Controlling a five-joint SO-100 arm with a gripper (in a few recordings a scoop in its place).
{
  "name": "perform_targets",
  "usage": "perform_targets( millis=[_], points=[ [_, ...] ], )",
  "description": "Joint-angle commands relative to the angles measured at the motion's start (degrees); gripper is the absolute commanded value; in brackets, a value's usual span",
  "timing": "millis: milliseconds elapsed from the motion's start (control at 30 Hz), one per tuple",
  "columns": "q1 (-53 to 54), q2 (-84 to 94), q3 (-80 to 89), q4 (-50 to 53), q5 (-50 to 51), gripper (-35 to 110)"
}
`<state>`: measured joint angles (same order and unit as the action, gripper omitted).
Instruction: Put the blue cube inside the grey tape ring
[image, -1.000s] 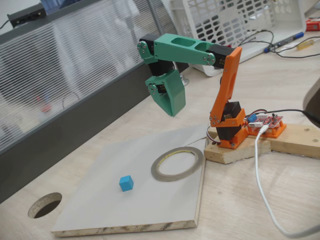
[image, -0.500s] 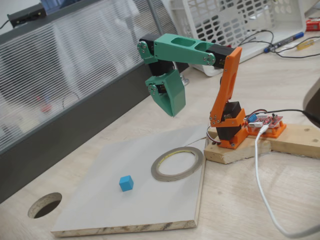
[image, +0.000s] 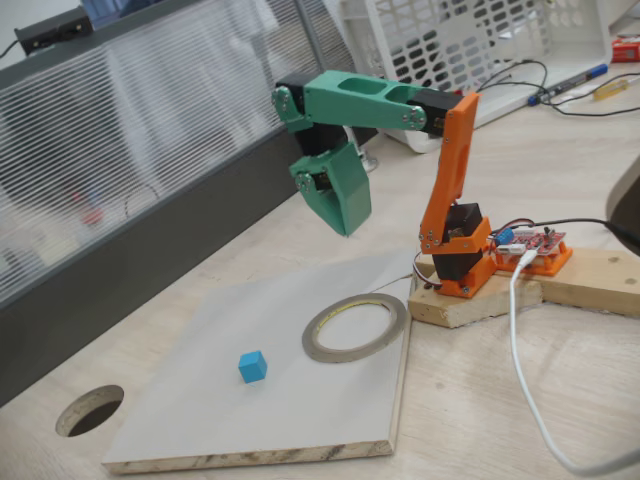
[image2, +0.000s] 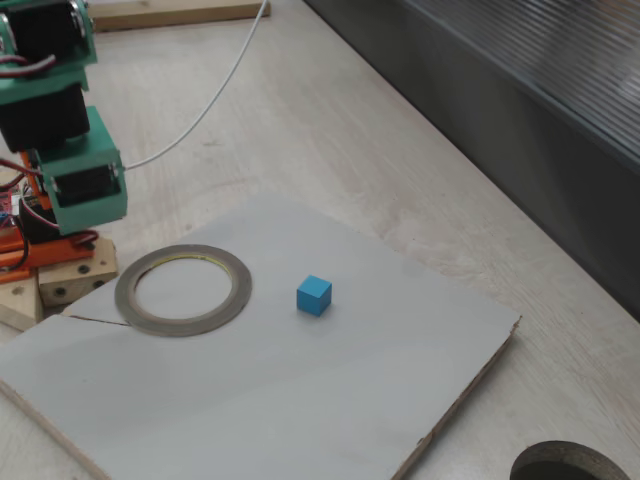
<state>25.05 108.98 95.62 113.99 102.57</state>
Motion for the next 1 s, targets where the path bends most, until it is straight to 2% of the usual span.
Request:
perform_targets(
  millis=[0, 233, 433, 567, 967],
  points=[
    [-2.9, -1.8, -0.4, 1.6, 0.5, 0],
    [-28.7, -2.1, -0.2, 1.6, 0.8, 0],
    [-41.2, -2.1, -0.2, 1.6, 0.9, 0],
    [-44.8, -2.1, 0.1, 1.6, 0.9, 0],
    [-44.7, -2.2, -0.7, 1.6, 1.0, 0]
  ],
)
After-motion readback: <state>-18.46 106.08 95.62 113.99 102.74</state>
